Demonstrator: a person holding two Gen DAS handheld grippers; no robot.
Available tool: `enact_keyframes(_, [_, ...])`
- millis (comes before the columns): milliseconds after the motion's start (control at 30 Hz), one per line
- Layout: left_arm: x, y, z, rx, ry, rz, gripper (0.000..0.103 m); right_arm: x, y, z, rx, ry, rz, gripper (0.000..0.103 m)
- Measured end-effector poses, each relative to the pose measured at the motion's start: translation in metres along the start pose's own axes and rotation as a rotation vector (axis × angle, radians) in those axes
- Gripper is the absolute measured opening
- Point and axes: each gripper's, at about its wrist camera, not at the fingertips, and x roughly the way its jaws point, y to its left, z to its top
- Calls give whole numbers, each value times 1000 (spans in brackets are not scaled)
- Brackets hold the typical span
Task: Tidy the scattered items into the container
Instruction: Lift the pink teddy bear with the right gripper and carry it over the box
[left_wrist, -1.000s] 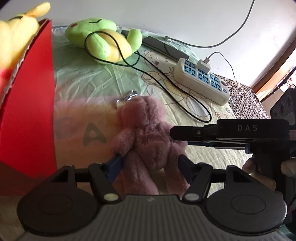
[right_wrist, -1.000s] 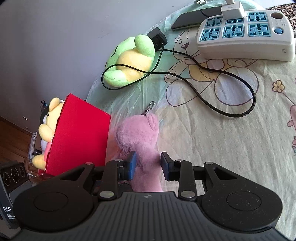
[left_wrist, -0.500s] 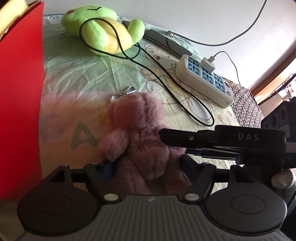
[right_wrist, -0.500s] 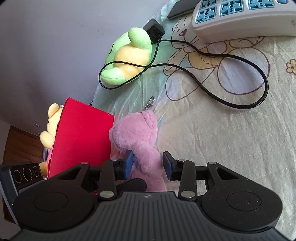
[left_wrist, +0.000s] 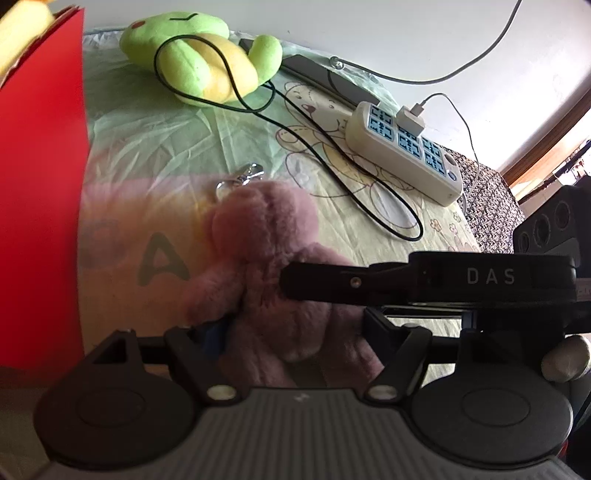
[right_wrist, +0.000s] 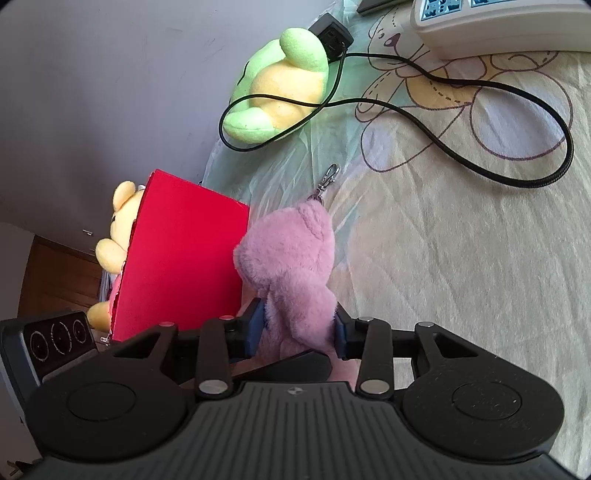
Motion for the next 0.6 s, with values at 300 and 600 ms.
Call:
enact_keyframes(300, [-36,-19,-16,46,-67,-28,73,-30,14,-22,-1,-47,31,39])
enact_keyframes(600, [-96,-20,-28,97,-224,-42,73,-53,68,-38,-146,-163,84,38])
